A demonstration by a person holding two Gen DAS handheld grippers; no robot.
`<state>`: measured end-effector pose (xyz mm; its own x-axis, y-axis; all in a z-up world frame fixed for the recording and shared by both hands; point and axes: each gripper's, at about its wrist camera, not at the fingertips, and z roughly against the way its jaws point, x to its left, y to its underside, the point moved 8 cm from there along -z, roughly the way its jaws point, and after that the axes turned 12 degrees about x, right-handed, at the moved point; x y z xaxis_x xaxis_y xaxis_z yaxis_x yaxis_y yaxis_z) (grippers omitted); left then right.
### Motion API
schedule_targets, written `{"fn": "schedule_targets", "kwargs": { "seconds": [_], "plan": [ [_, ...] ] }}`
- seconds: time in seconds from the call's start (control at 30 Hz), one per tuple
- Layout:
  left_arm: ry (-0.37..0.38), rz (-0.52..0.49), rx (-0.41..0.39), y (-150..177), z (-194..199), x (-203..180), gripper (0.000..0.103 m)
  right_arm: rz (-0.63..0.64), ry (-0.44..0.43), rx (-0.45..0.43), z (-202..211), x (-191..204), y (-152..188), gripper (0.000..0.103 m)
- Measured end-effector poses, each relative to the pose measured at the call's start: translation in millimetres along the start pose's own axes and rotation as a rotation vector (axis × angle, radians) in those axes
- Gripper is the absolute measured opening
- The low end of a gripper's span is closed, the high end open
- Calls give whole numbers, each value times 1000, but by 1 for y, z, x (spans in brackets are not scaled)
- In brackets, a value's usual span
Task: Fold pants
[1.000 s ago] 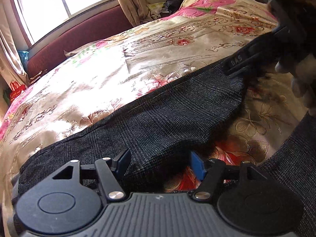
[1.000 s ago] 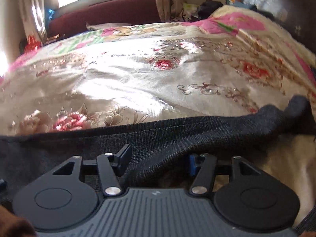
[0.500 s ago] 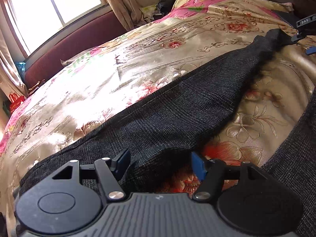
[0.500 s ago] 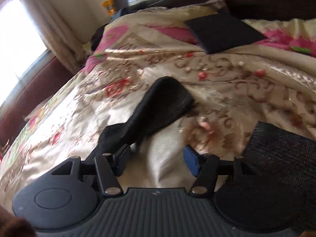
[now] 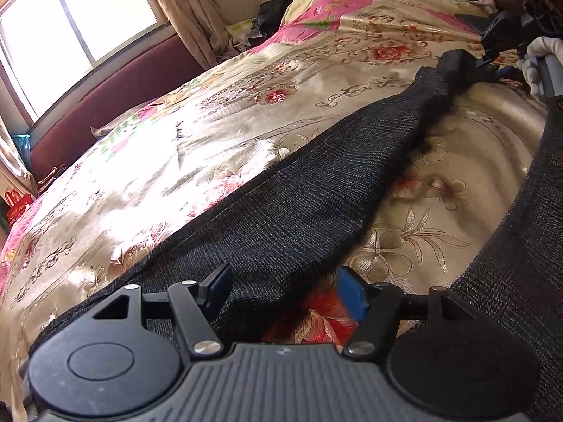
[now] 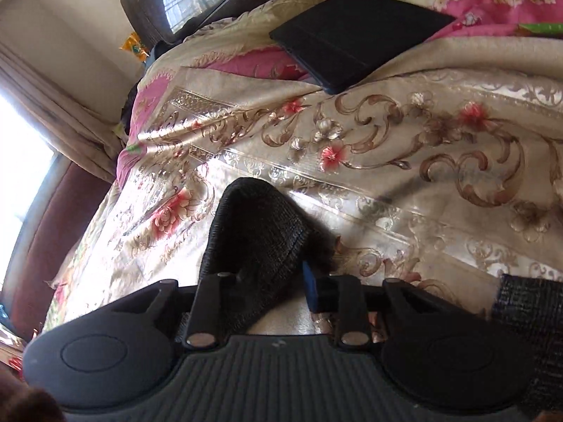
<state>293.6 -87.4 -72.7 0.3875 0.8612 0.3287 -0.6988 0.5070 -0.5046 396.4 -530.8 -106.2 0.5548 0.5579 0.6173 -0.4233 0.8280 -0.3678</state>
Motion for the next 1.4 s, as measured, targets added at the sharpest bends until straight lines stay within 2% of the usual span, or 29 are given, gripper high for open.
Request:
{"fn": "schedule_targets", "kwargs": {
  "seconds": [0.07,0.13,0.17,0.2,0.23,0.33,0.47,0.77,0.93,1.03,1.13,1.17,1.23,1.4],
  "plan": [
    [1,0,5,2,1,-1,80,-13,-37,30,-6,2,-3,28],
    [1,0,10,3,1,-2,80,7,-20,32,-8,4,-2,28],
    [1,-2,11,4,1,-3,80,14,-12,27,-9,5,-1,24],
    [1,-4,12,4,2,-4,80,23,5,22,-8,5,-1,16],
    [1,-9,11,3,3,-5,80,36,38,26,-8,5,0,4],
    [5,-19,1,0,7,-6,80,47,23,37,2,6,1,3],
    [2,-10,-27,-7,14,-2,80,91,-59,25,38,20,-7,3],
    [-18,-19,-60,-16,29,-1,80,206,-236,-63,138,86,-56,3],
    [6,-27,-74,-16,36,-8,80,249,-249,-44,152,92,-55,3],
    [15,-40,-62,-12,33,-13,80,278,-156,-43,144,66,-52,3],
    [32,-60,-41,-3,30,-21,80,340,92,14,109,15,-40,3],
    [32,-72,-34,1,29,-24,80,340,138,47,98,1,-35,4],
    [32,-92,-23,5,27,-28,80,278,177,114,80,-32,-21,7],
    [21,-85,-6,12,27,-24,80,164,146,114,70,-57,-16,12]
  ]
}}
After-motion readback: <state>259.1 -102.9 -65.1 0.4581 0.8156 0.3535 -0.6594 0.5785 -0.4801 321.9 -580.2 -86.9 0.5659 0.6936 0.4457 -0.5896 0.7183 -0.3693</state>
